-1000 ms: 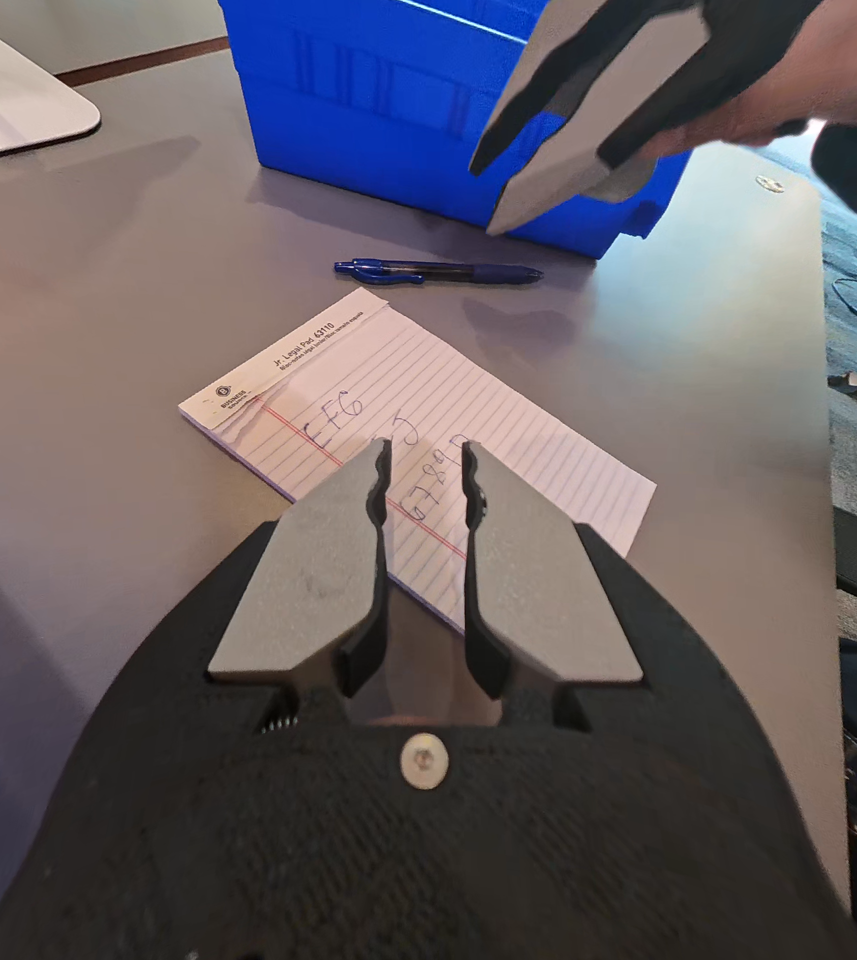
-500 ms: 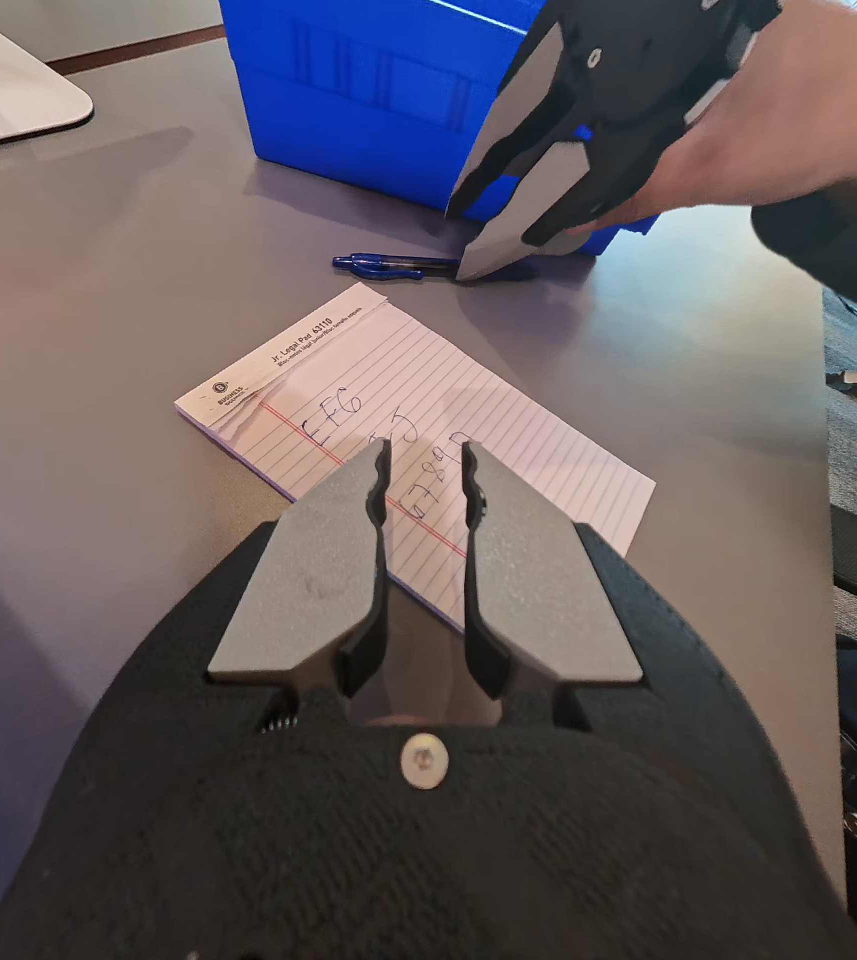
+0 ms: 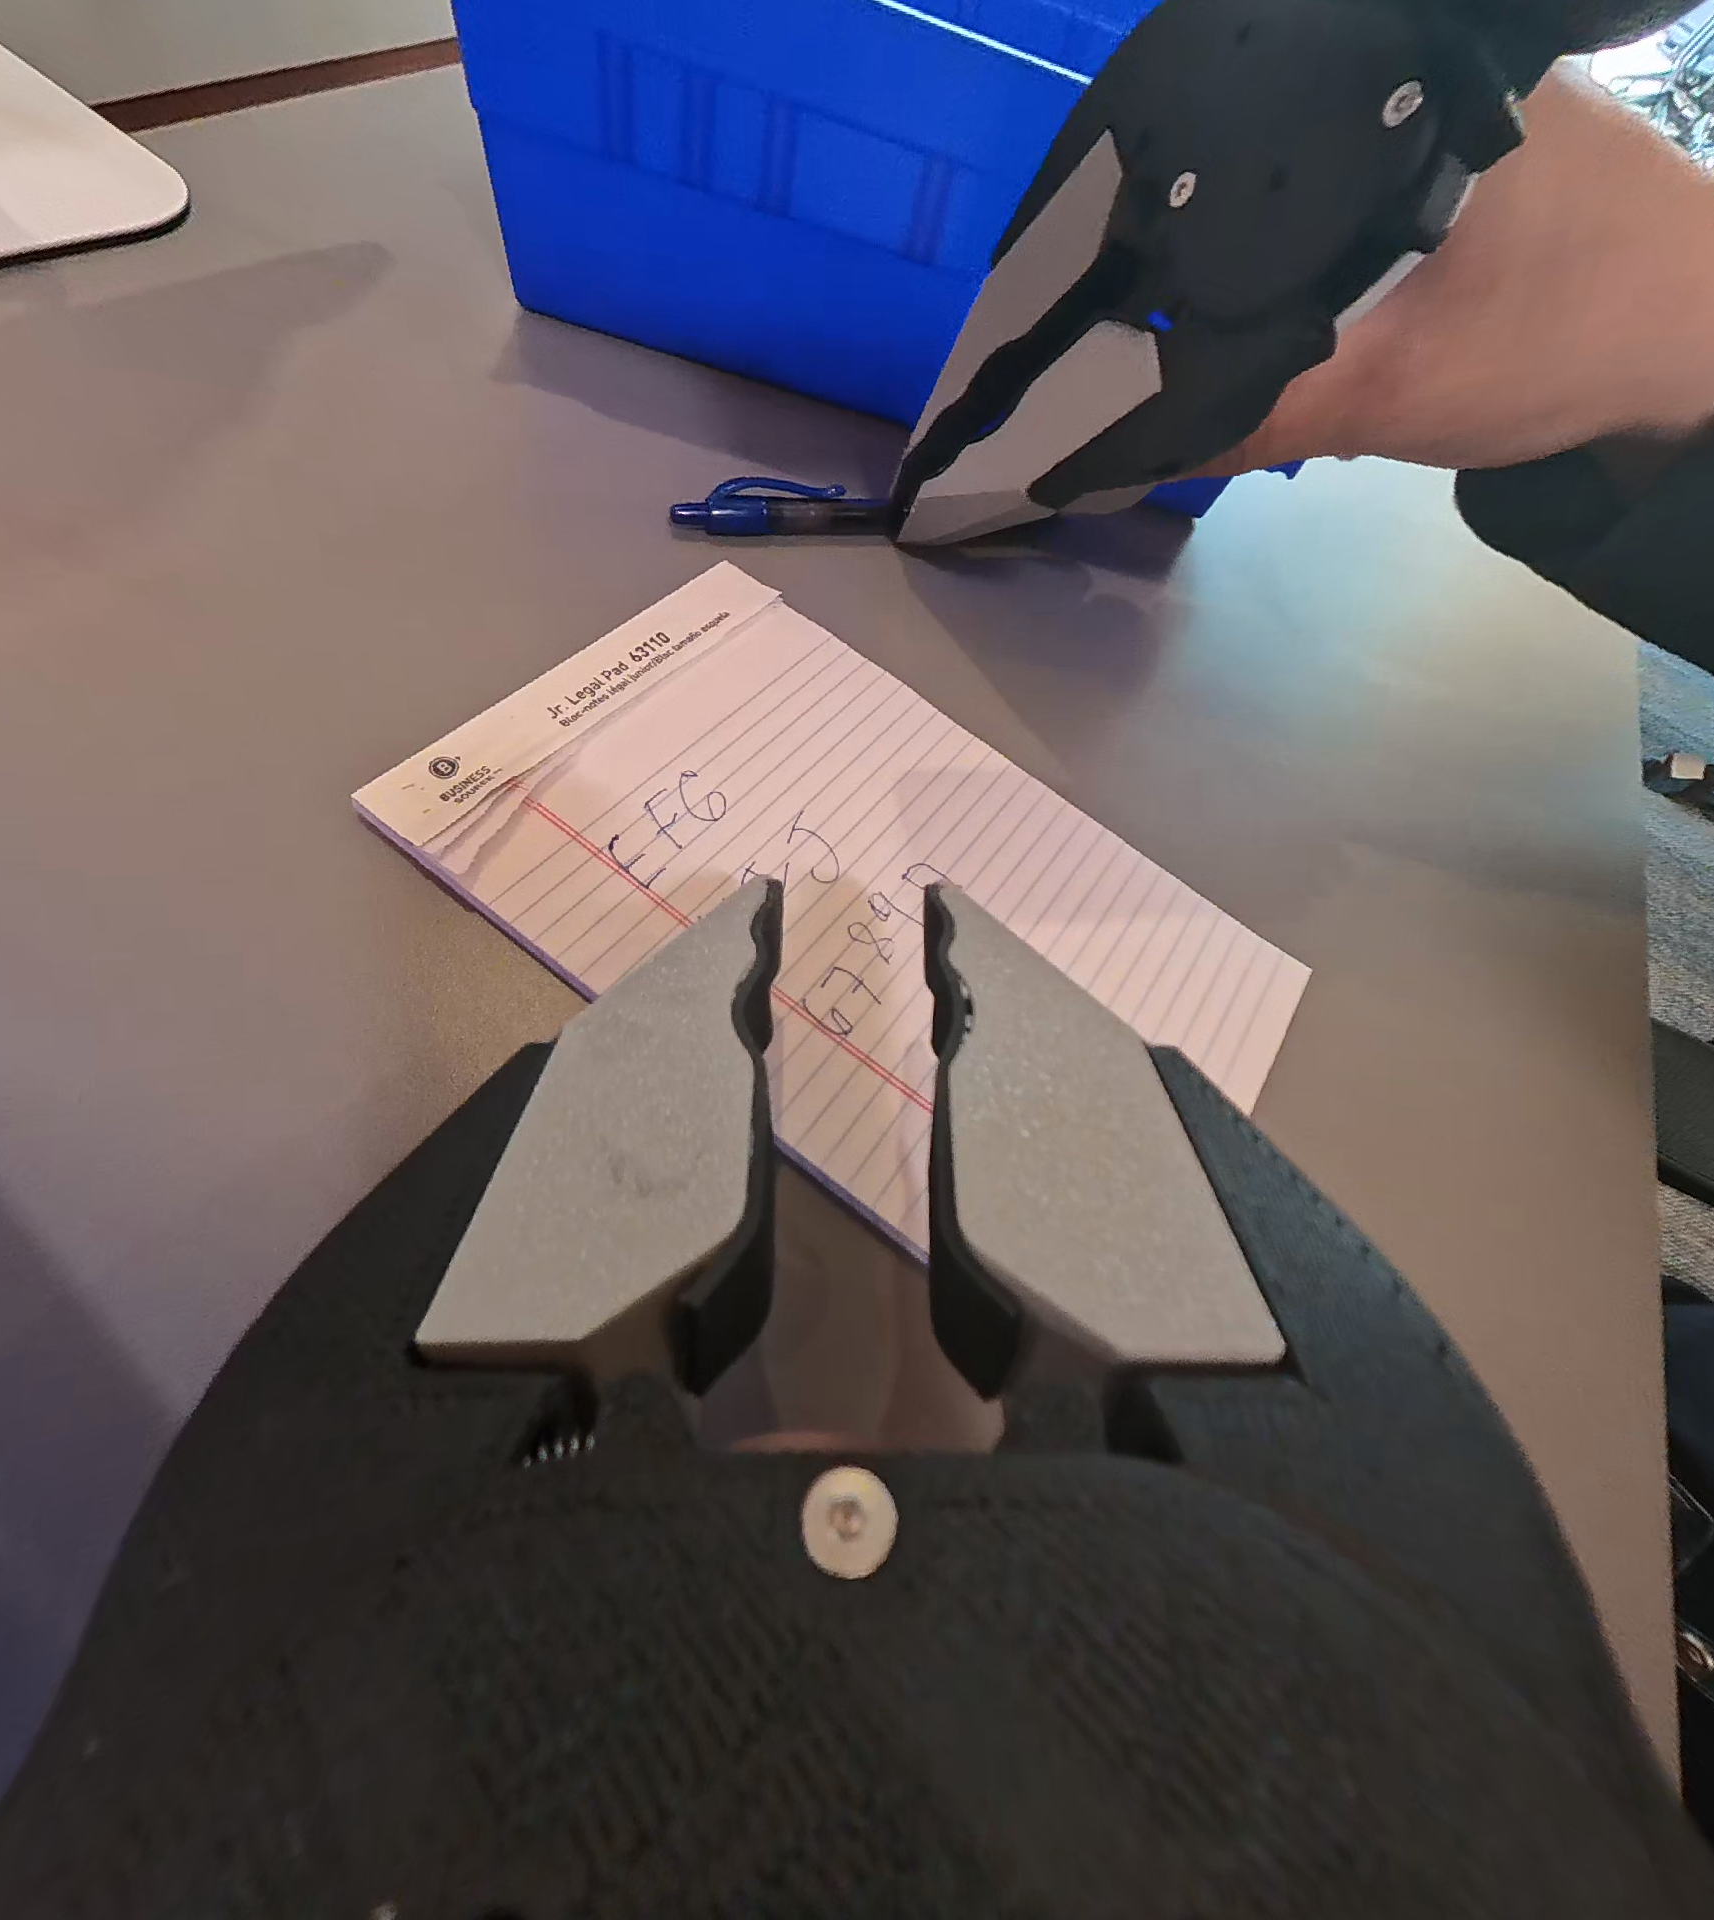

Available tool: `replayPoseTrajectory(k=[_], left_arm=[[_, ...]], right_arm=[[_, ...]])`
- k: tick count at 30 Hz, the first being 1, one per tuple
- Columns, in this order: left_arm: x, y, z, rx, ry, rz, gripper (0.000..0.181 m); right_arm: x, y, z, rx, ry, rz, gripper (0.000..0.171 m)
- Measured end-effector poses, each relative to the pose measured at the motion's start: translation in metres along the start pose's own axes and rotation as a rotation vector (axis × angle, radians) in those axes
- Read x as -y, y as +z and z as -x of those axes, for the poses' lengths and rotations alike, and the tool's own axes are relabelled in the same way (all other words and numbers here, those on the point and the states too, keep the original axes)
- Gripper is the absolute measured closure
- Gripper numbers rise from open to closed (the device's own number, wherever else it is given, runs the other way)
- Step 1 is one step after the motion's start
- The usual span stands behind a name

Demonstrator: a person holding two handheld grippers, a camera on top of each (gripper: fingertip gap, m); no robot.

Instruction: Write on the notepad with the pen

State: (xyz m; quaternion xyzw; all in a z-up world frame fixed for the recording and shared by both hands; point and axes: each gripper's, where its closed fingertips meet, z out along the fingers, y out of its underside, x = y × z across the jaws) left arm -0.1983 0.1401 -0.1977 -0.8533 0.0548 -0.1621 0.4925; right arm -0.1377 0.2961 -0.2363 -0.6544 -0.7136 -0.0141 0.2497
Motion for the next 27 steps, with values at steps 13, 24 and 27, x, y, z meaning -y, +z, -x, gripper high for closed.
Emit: replayPoseTrajectory(k=[13, 24, 27], left_arm=[[-0.001, 0.000, 0.000, -0.001, -0.004, 0.005, 0.156], [-0.001, 0.001, 0.001, -0.003, -0.011, 0.006, 0.156], [-0.002, 0.001, 0.001, -0.003, -0.015, 0.008, 0.156]], right_arm=[[-0.001, -0.002, 0.006, 0.023, 0.008, -0.054, 0.165], [0.001, -0.005, 0.015, 0.038, 0.002, -0.093, 0.164], [0.002, -0.005, 0.015, 0.029, 0.004, -0.109, 0.165]])
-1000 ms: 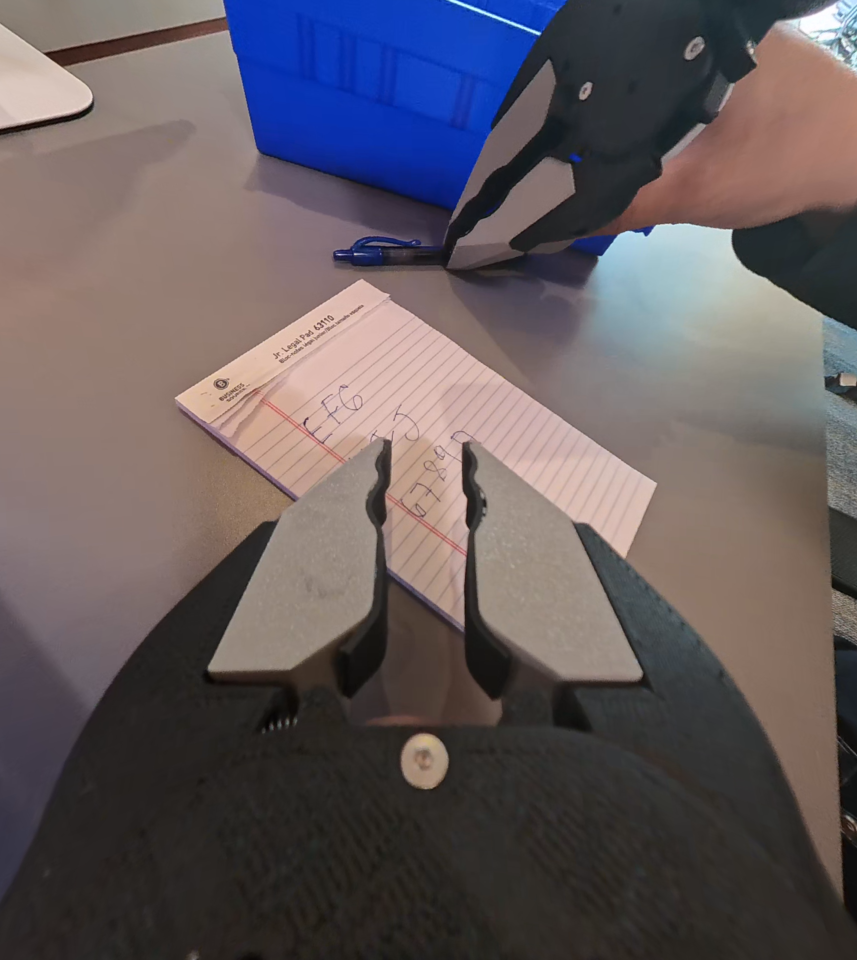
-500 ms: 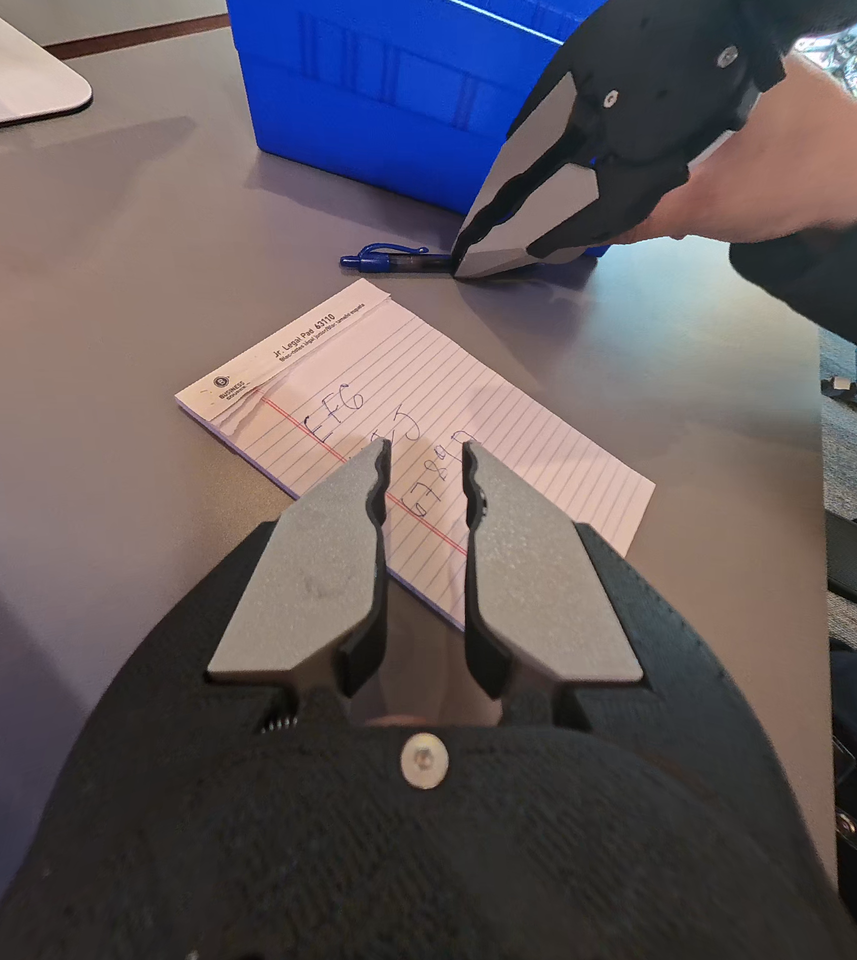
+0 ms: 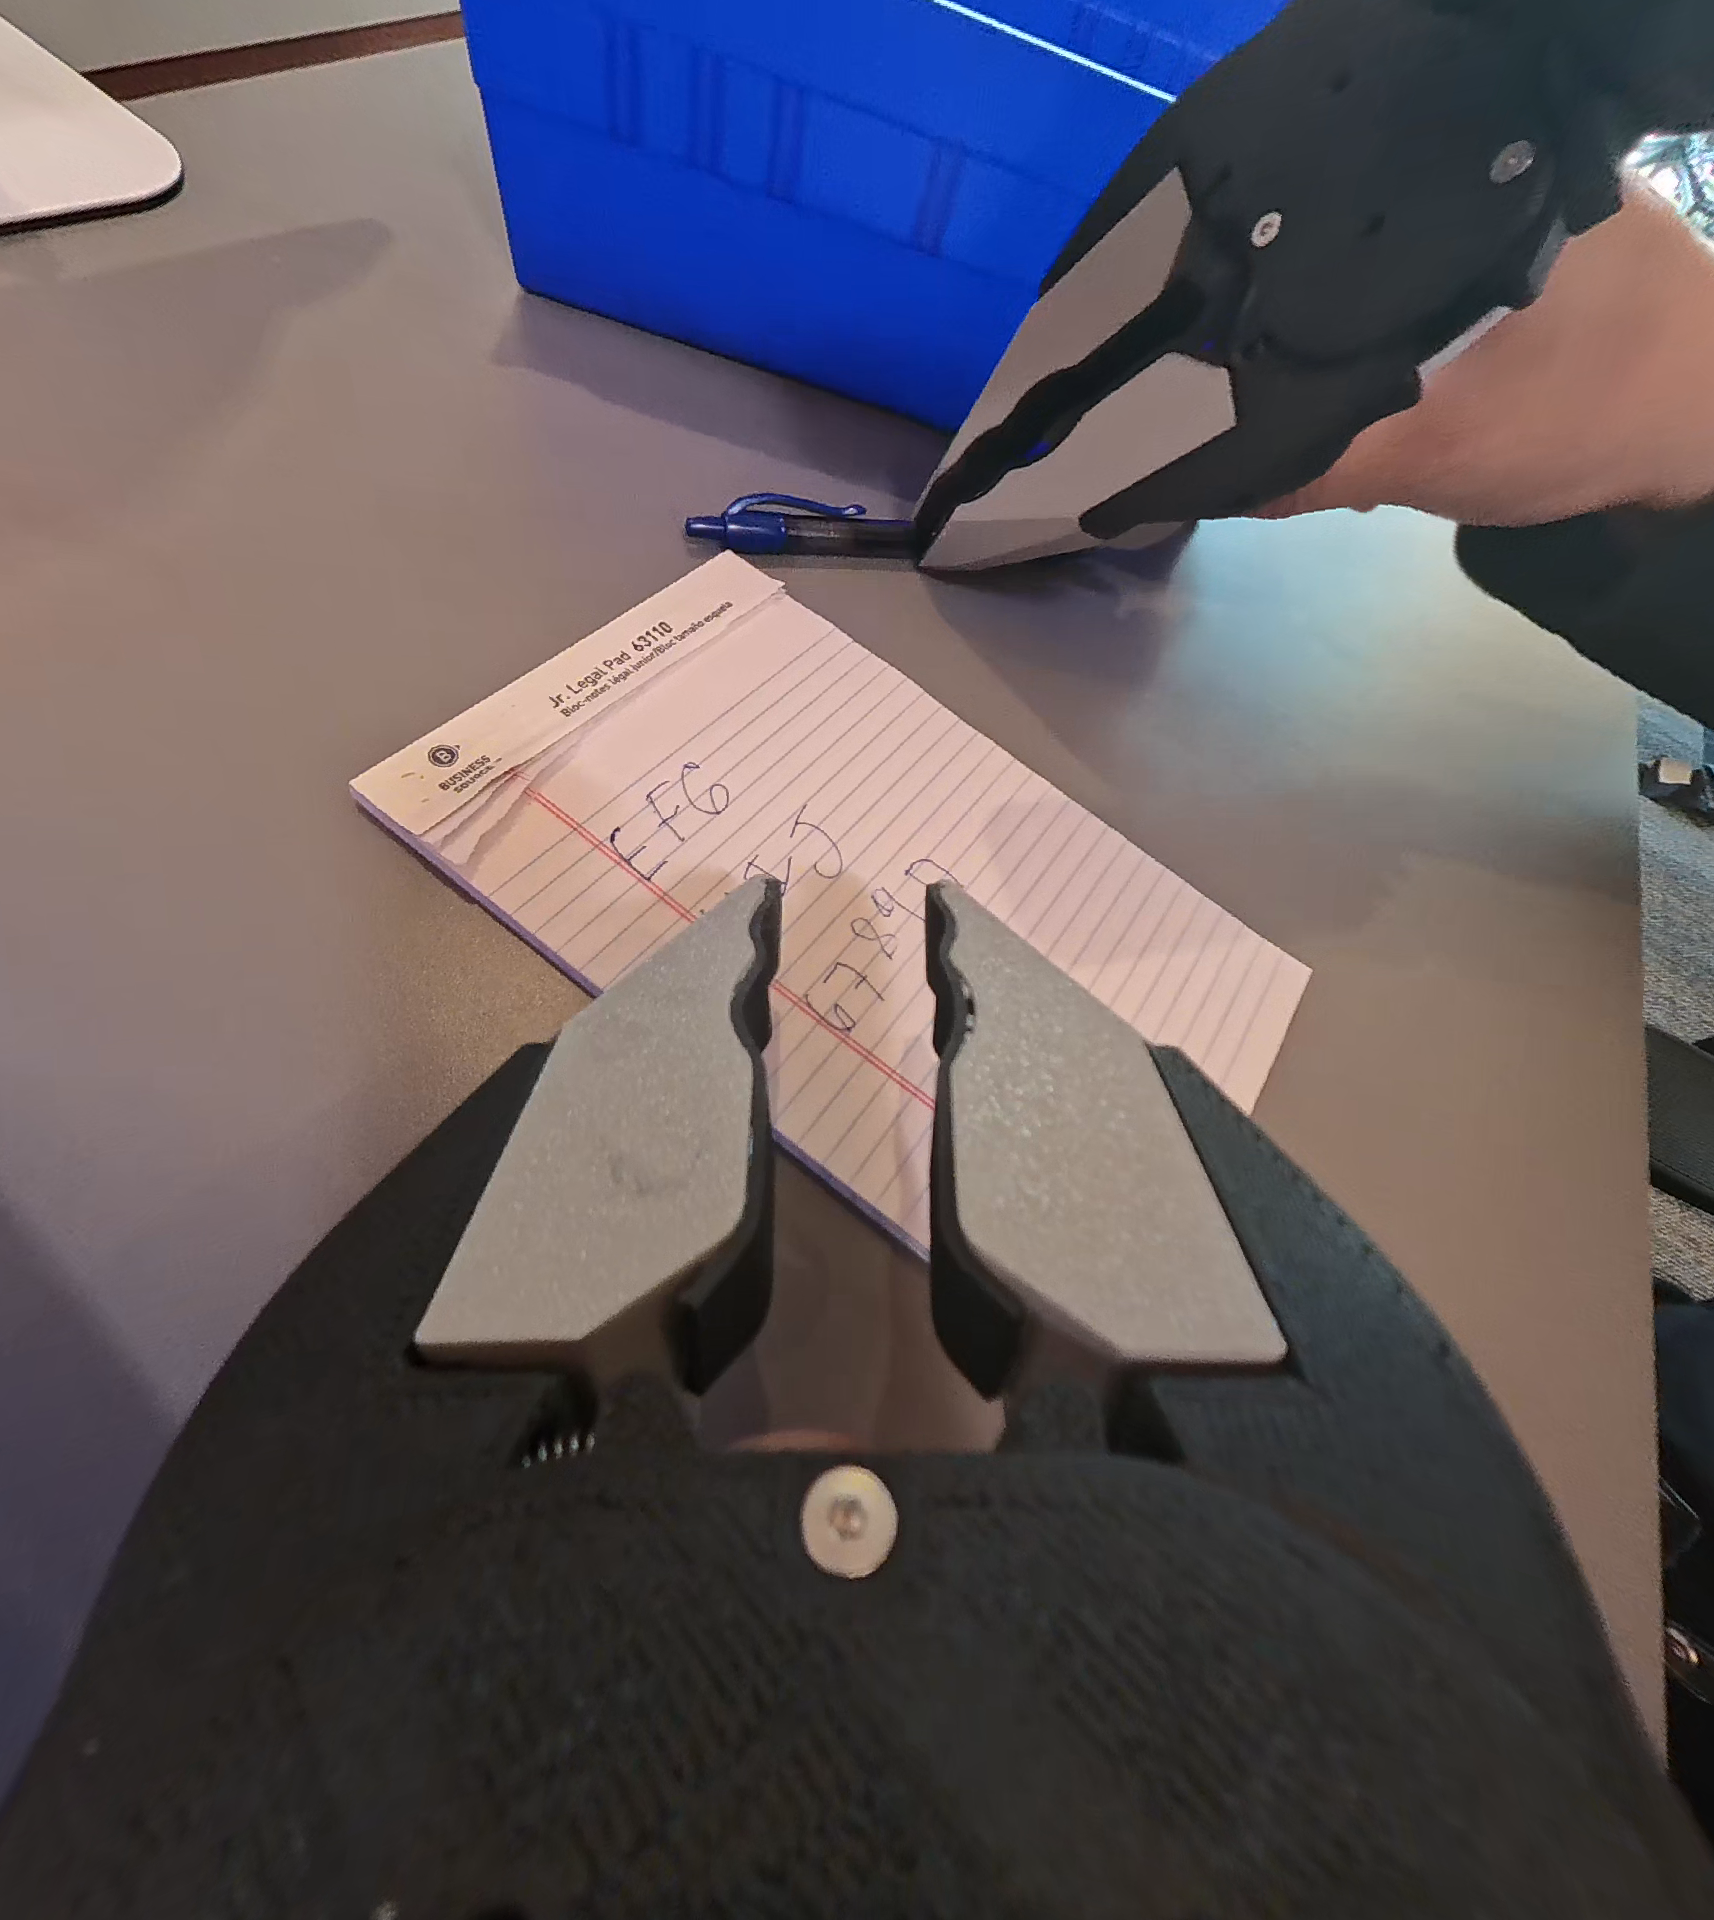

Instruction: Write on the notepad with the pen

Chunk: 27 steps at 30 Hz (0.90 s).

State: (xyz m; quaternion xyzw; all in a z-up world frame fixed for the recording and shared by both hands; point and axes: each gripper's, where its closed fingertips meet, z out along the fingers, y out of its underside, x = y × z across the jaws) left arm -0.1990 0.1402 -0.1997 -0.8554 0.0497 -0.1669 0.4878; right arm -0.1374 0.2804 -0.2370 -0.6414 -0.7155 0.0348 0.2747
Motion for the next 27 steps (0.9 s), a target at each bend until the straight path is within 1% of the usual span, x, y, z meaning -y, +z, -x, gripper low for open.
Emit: replayPoseTrajectory(k=[3, 5, 7, 8, 10, 12, 13, 15, 17, 19, 21, 23, 25, 27], left_arm=[[0.000, 0.000, 0.001, -0.005, -0.014, -0.003, 0.156], [0.000, -0.001, 0.001, -0.009, -0.022, -0.004, 0.156], [0.000, -0.001, 0.002, -0.010, -0.026, -0.005, 0.156], [0.000, -0.001, 0.002, -0.010, -0.028, -0.004, 0.156], [0.000, 0.000, 0.002, -0.011, -0.030, -0.003, 0.156], [0.000, 0.000, 0.002, -0.012, -0.035, 0.000, 0.155], [-0.001, 0.000, 0.003, -0.013, -0.040, 0.001, 0.155], [-0.001, 0.000, 0.003, -0.017, -0.051, 0.002, 0.155], [0.000, 0.000, 0.004, -0.020, -0.060, -0.002, 0.155], [0.000, -0.001, 0.004, -0.021, -0.067, -0.008, 0.155], [0.000, -0.001, 0.005, -0.023, -0.073, -0.010, 0.155], [0.001, -0.001, 0.005, -0.023, -0.077, -0.013, 0.155], [0.001, -0.002, 0.005, -0.025, -0.081, -0.014, 0.155], [0.001, -0.002, 0.005, -0.027, -0.085, -0.014, 0.155]], right_arm=[[0.005, -0.003, 0.004, 0.029, 0.024, -0.055, 0.165], [0.003, -0.003, 0.009, 0.063, 0.052, -0.045, 0.165], [0.003, -0.007, 0.010, 0.074, 0.067, -0.053, 0.161], [0.008, -0.014, 0.011, 0.080, 0.071, -0.095, 0.159], [0.020, -0.033, 0.013, 0.108, 0.077, -0.190, 0.168], [0.029, -0.053, 0.012, 0.126, 0.087, -0.263, 0.167], [0.033, -0.065, 0.005, 0.108, 0.092, -0.306, 0.166], [0.040, -0.094, -0.022, 0.020, 0.124, -0.404, 0.166], [0.040, -0.124, -0.062, -0.075, 0.202, -0.508, 0.166], [0.028, -0.136, -0.104, -0.110, 0.310, -0.539, 0.161], [0.007, -0.122, -0.134, -0.062, 0.432, -0.480, 0.151], [-0.015, -0.096, -0.150, -0.029, 0.496, -0.397, 0.149], [-0.033, -0.071, -0.154, -0.028, 0.505, -0.329, 0.150], [-0.043, -0.055, -0.151, -0.015, 0.514, -0.304, 0.150]])
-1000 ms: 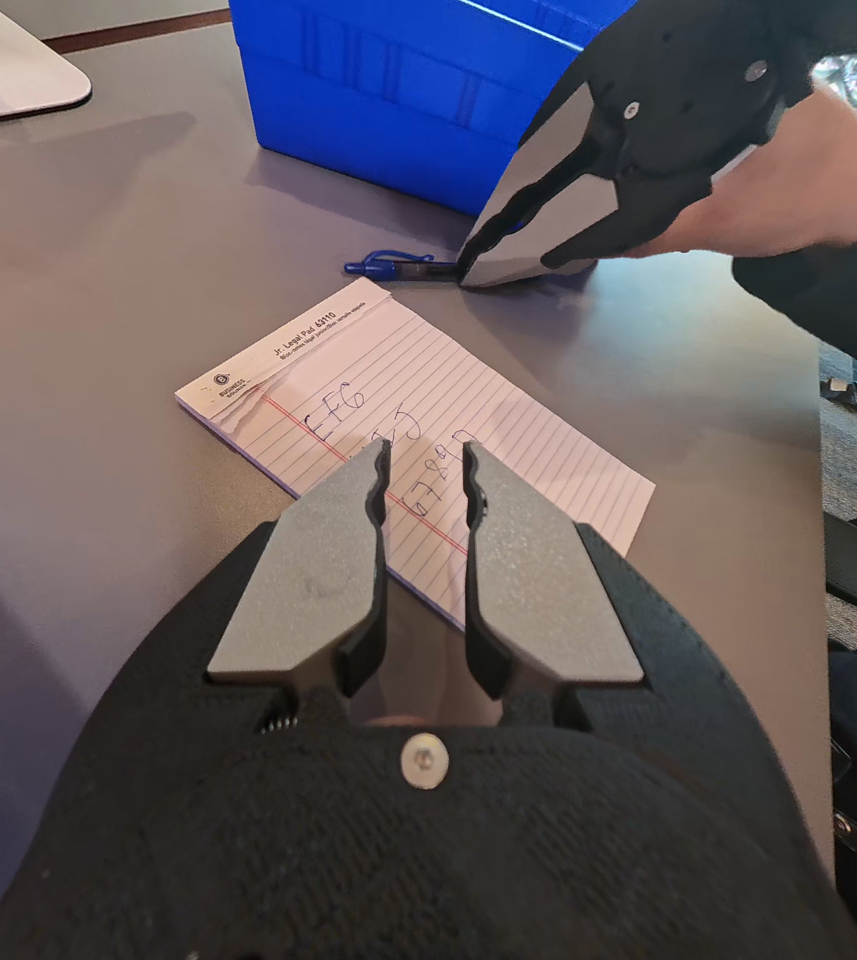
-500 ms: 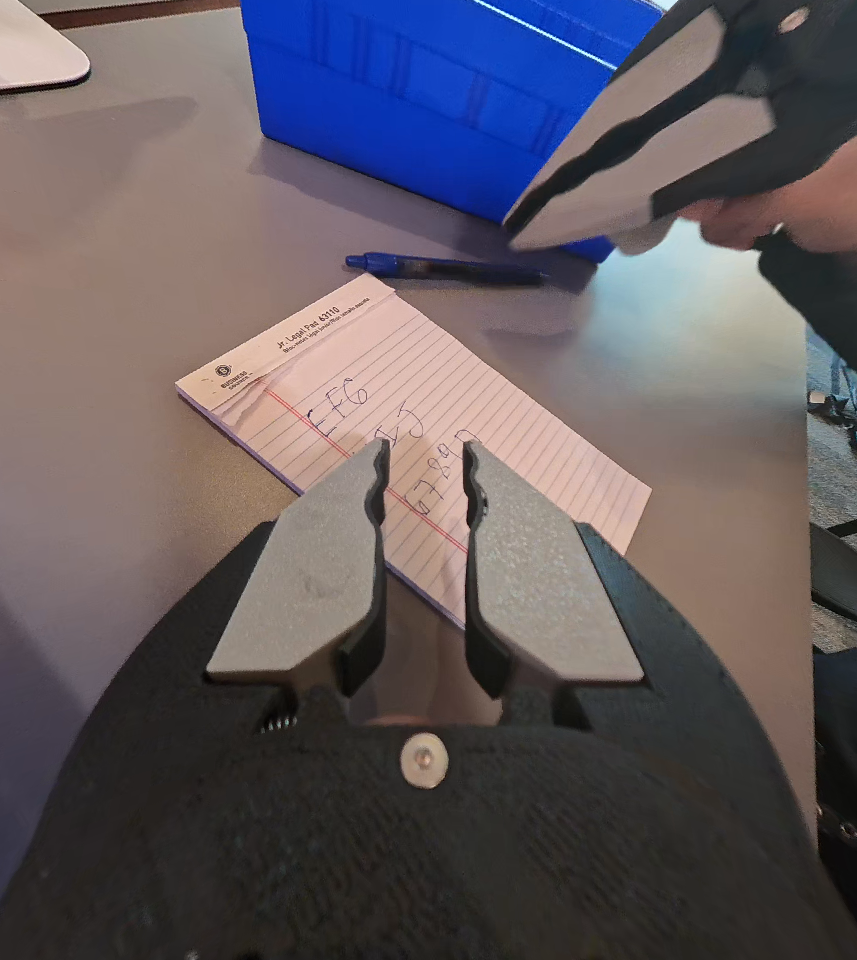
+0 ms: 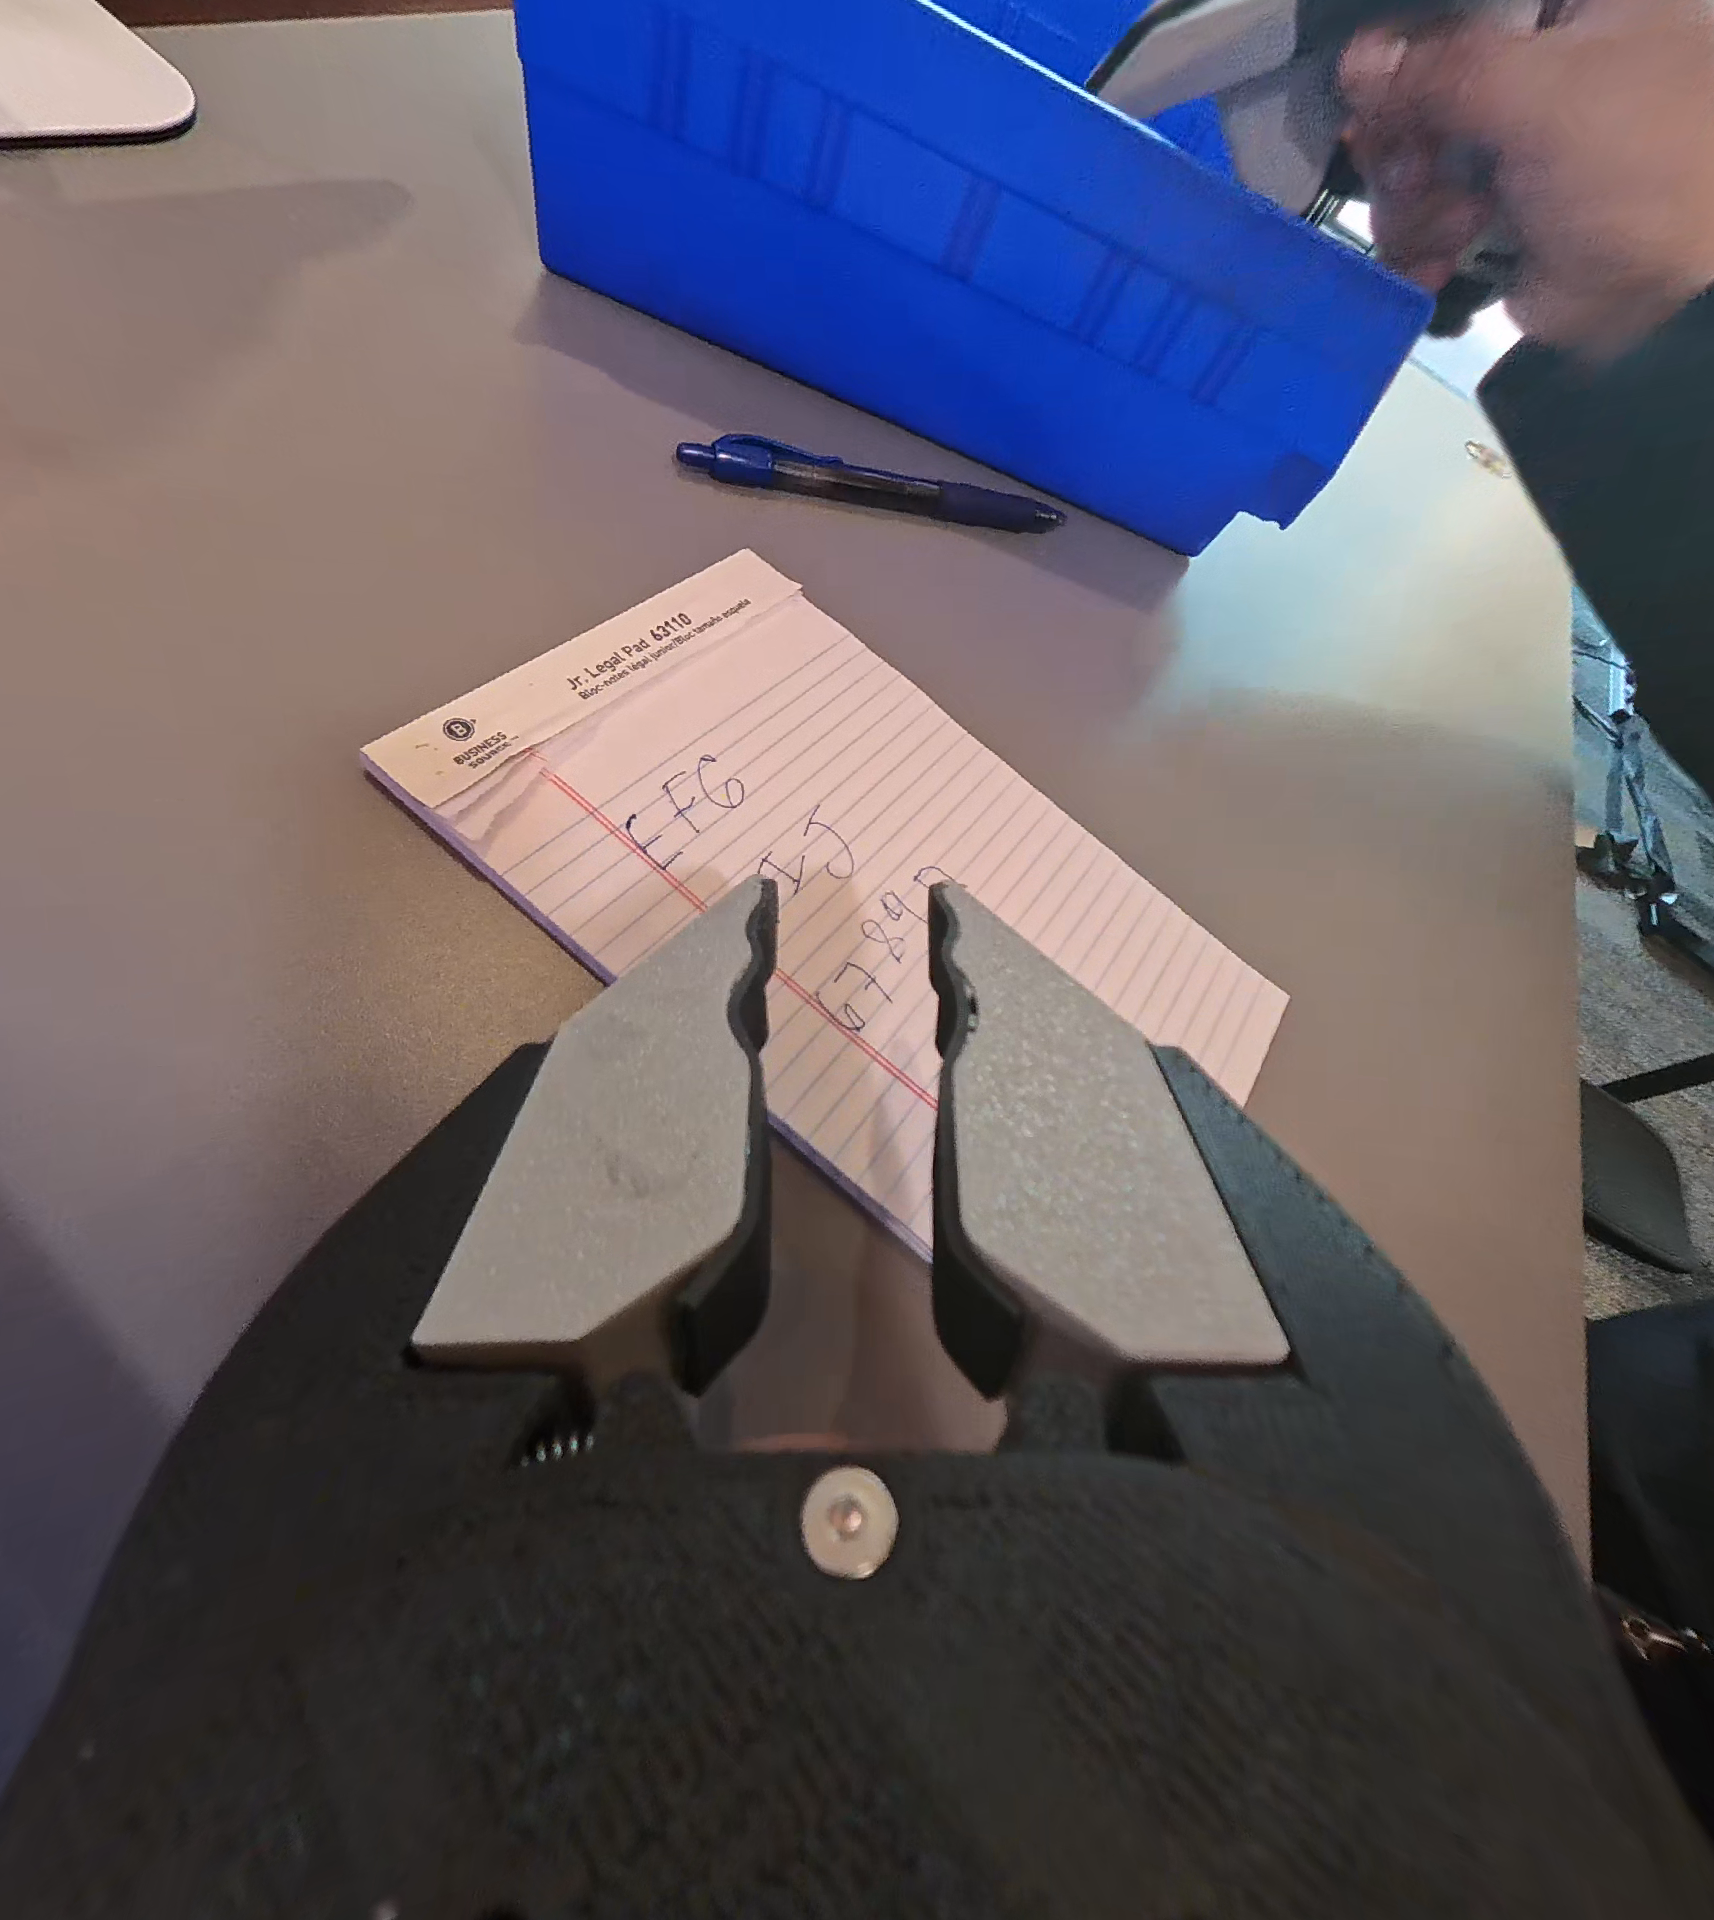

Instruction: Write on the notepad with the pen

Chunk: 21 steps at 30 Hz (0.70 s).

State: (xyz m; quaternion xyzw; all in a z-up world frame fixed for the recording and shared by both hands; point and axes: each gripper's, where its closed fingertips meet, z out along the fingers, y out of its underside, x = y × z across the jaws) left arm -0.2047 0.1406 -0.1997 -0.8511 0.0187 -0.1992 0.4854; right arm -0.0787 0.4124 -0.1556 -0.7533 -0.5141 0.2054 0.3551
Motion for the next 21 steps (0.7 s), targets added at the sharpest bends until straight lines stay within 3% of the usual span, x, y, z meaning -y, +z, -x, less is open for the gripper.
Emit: replayPoseTrajectory(k=[6, 10, 12, 15, 18, 21], left_arm=[[-0.002, 0.002, 0.002, -0.006, -0.027, 0.018, 0.154], [-0.003, 0.002, 0.001, -0.011, -0.024, 0.020, 0.154], [-0.003, 0.002, 0.001, -0.013, -0.023, 0.022, 0.154], [-0.003, 0.002, 0.000, -0.013, -0.021, 0.022, 0.154], [-0.002, 0.002, 0.001, -0.009, -0.023, 0.017, 0.154], [-0.003, 0.001, 0.001, -0.010, -0.023, 0.018, 0.154]], right_arm=[[0.022, -0.013, 0.017, 0.114, 0.056, -0.217, 0.149], [0.050, -0.058, 0.087, 0.306, -0.114, -0.333, 0.152], [0.043, -0.057, 0.112, 0.254, -0.237, -0.233, 0.162], [0.013, -0.033, 0.134, 0.187, -0.339, 0.017, 0.153], [-0.001, -0.009, 0.149, 0.188, -0.356, 0.087, 0.164], [-0.022, 0.013, 0.156, 0.182, -0.337, 0.170, 0.157]])
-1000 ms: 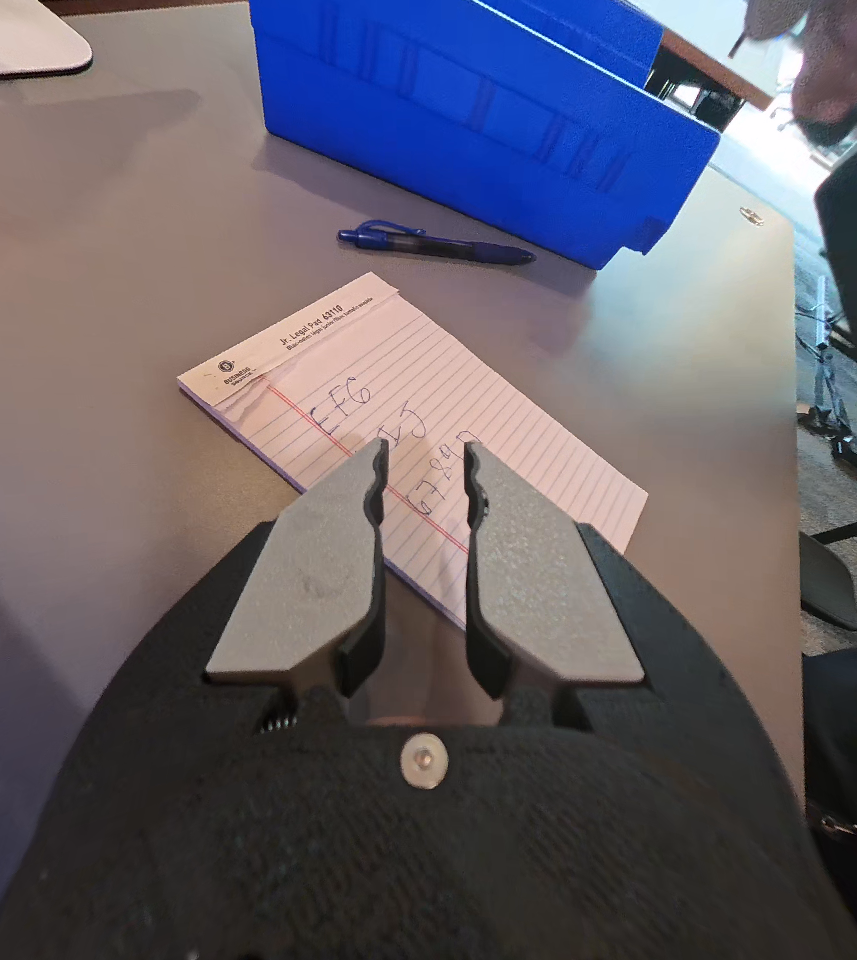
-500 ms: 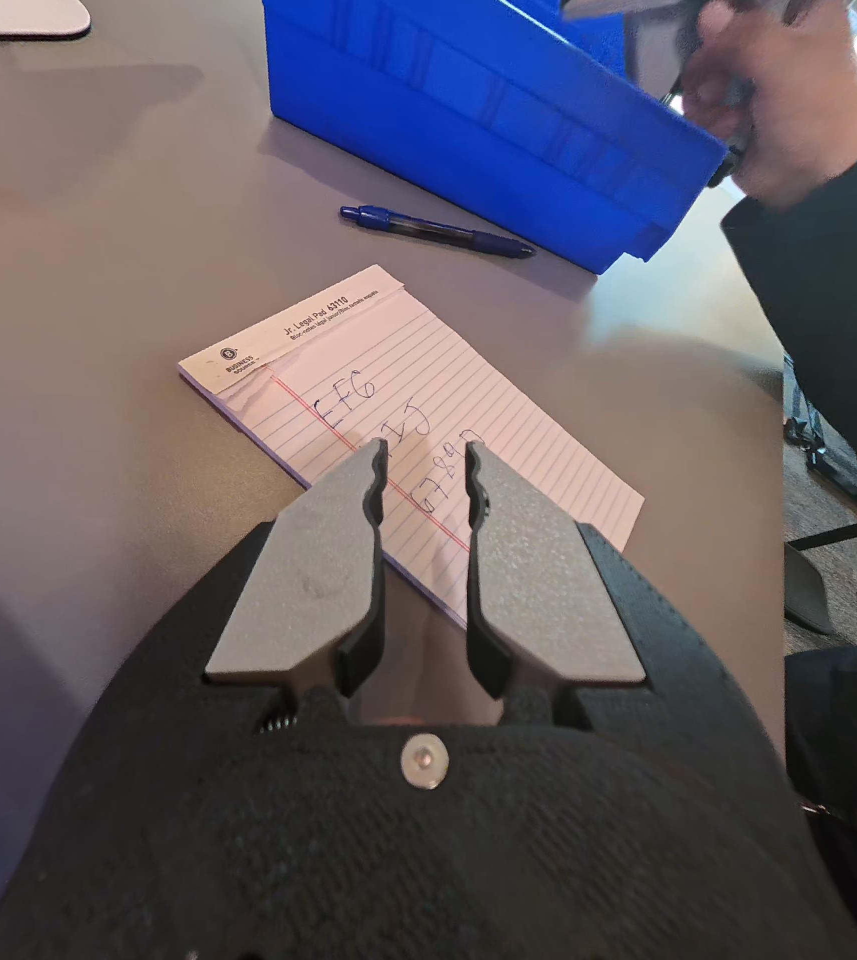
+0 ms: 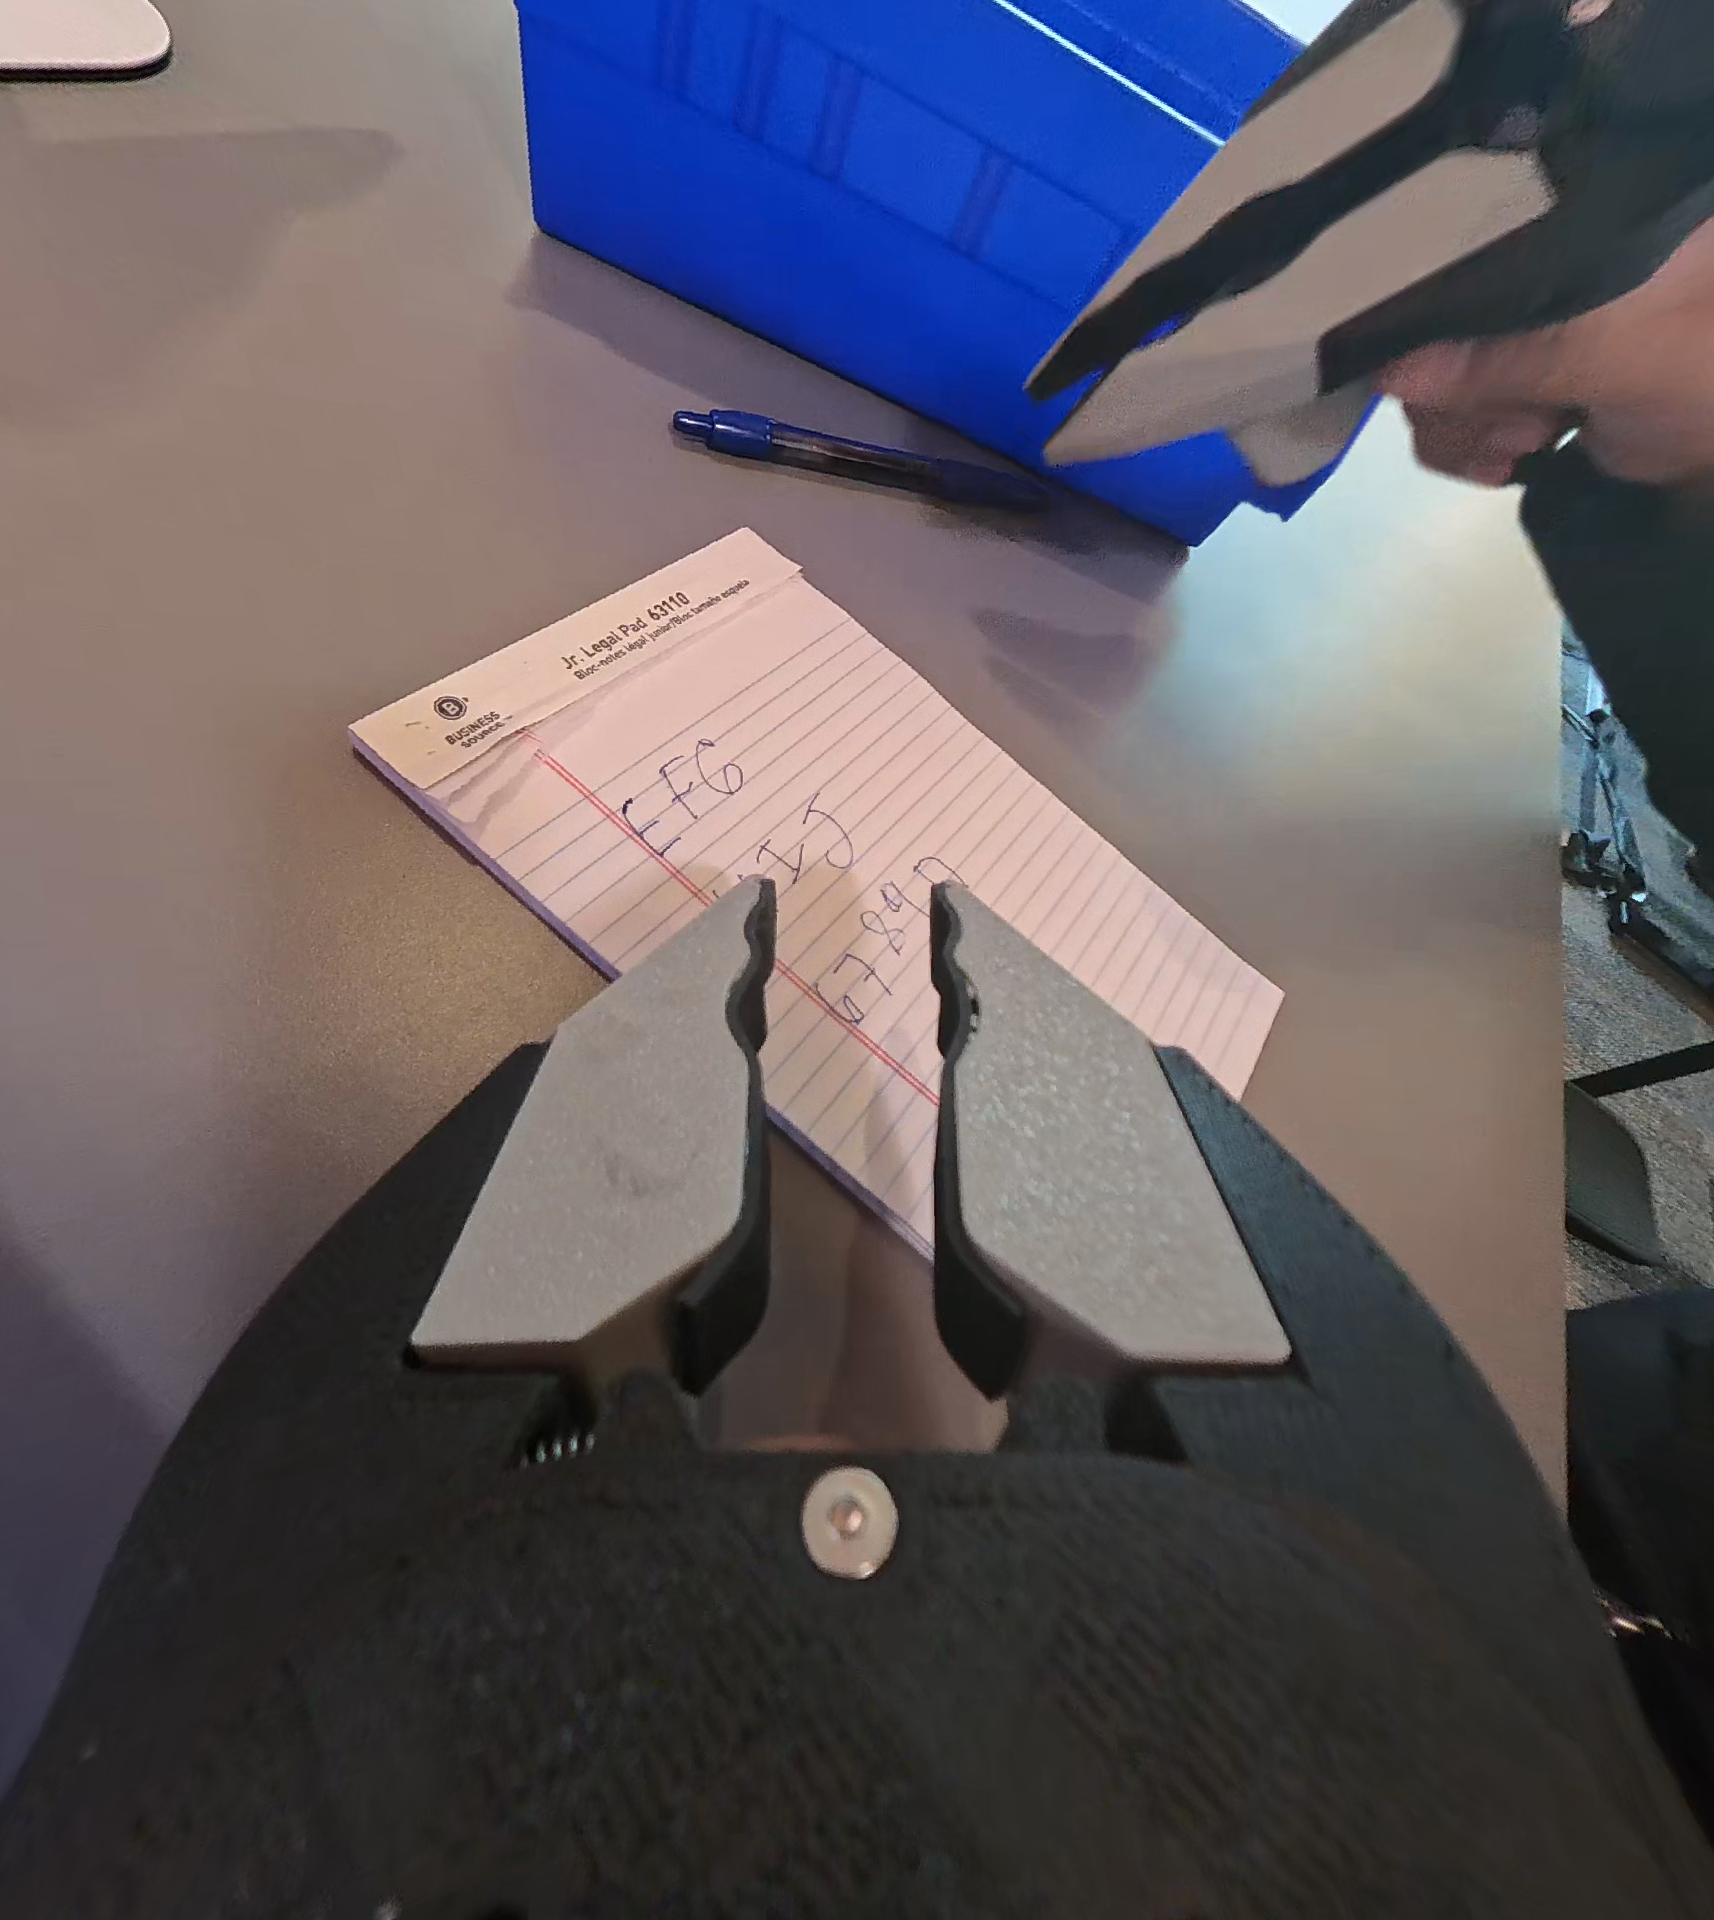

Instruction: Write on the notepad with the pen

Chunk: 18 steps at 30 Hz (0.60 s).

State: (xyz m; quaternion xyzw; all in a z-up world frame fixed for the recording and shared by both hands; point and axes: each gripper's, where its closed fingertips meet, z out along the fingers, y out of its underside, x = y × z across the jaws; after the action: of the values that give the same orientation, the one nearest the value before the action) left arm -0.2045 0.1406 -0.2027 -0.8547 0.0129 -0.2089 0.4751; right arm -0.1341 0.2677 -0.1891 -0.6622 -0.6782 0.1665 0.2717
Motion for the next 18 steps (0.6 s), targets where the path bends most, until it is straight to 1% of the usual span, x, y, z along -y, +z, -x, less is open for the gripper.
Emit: replayPoseTrajectory(k=[3, 5, 6, 8, 10, 13, 16, 18], left_arm=[[0.000, 0.000, 0.000, 0.000, -0.001, 0.001, 0.154], [0.000, 0.000, 0.000, -0.001, 0.000, 0.002, 0.154], [-0.001, 0.000, 0.000, -0.001, -0.001, 0.004, 0.154], [-0.001, 0.000, -0.001, -0.004, 0.004, 0.005, 0.154], [0.000, -0.001, -0.003, -0.006, 0.017, 0.001, 0.154], [-0.001, -0.002, -0.004, -0.007, 0.033, 0.008, 0.153], [-0.003, -0.003, -0.005, -0.010, 0.044, 0.018, 0.153], [-0.003, -0.003, -0.007, -0.019, 0.058, 0.022, 0.152]], right_arm=[[-0.014, 0.020, 0.007, -0.020, 0.010, 0.071, 0.157], [-0.019, 0.025, 0.017, -0.008, -0.011, 0.095, 0.156], [-0.018, 0.025, 0.027, 0.037, -0.020, 0.084, 0.154], [-0.009, 0.018, 0.063, 0.206, -0.067, 0.014, 0.146], [-0.003, 0.007, 0.099, 0.365, -0.155, -0.054, 0.143], [0.000, 0.001, 0.126, 0.445, -0.255, -0.121, 0.133], [-0.004, 0.000, 0.148, 0.535, -0.302, -0.157, 0.132], [-0.013, 0.012, 0.148, 0.500, -0.333, -0.118, 0.130]])
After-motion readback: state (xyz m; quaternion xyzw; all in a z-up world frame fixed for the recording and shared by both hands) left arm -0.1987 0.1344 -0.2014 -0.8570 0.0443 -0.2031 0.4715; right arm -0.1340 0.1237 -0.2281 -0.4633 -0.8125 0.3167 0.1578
